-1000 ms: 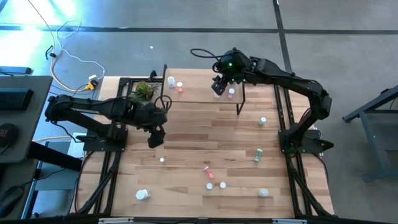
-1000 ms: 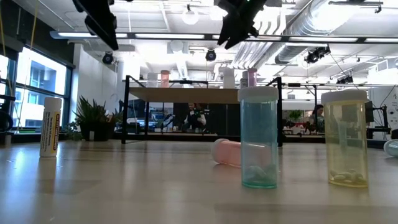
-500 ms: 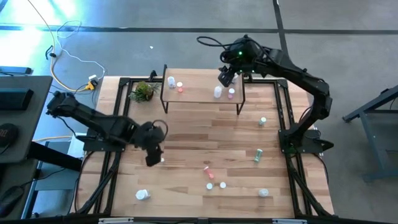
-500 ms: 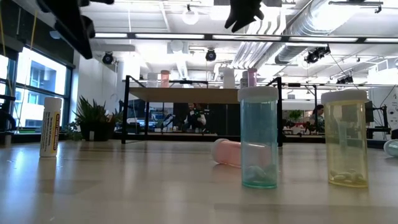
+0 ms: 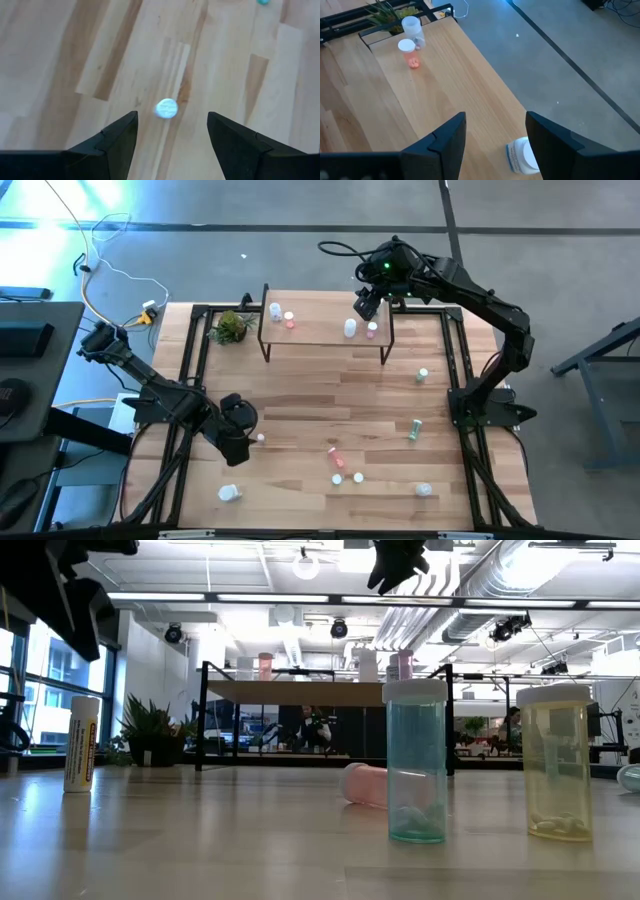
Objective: Pick and place medicine bottles onto shelf by color
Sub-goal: Put the white-yellow medicine bottle on the shelf
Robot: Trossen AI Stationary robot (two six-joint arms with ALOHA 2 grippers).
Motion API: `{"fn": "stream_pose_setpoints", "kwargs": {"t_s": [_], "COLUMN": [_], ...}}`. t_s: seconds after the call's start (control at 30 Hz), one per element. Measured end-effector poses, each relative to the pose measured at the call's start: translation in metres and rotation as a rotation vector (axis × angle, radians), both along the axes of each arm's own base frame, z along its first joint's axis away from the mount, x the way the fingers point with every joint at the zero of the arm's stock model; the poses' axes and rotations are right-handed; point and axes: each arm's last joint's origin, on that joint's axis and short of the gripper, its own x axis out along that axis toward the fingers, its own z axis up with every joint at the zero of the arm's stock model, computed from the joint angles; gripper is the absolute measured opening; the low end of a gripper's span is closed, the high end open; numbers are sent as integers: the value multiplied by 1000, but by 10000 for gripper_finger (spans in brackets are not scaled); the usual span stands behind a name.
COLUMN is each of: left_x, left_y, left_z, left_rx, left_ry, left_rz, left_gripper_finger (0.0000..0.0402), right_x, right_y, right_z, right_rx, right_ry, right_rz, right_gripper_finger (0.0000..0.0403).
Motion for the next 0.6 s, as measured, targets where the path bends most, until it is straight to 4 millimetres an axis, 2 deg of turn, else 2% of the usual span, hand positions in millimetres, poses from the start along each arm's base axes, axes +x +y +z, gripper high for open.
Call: {"fn": "stream_pose_setpoints", "kwargs": {"t_s": [0.27,0.6], "left_x": [2,13], "left_y": [-1,-6], "left_z": [-19,-42], "left_rx": [-13,19], "left_ry": [-3,68], "left_rz": [23,16], "left_gripper_finger": [227,227], "right_x": [0,0], "right_y": [0,0], "right_z": [0,0], "right_rx": [1,1], "right_ry": [2,2], "right_rz": [0,0], "right_gripper_finger": [197,197]}}
